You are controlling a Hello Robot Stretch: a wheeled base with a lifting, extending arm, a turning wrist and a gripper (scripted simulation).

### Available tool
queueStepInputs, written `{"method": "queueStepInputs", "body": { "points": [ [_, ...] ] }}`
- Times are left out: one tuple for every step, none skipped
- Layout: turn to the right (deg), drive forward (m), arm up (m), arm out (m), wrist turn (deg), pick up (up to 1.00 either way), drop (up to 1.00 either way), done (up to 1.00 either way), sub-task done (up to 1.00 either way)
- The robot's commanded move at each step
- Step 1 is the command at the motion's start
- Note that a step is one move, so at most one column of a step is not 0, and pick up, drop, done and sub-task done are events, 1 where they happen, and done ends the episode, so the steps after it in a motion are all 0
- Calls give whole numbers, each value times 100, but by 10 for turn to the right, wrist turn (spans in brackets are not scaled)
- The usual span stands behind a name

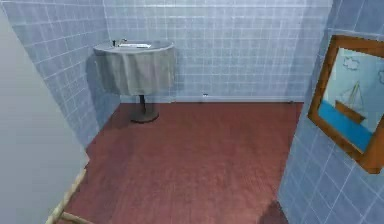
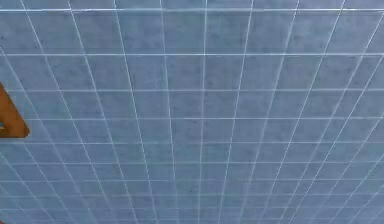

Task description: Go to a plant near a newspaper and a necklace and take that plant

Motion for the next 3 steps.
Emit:
{"method": "queueStepInputs", "body": {
  "points": [
    [0, 100, 0, 0, 0, 0, 0, 0, 0],
    [-390, 0, 0, 0, 0, 0, 0, 0, 0],
    [0, 70, 0, 0, 0, 0, 0, 0, 0]
  ]
}}
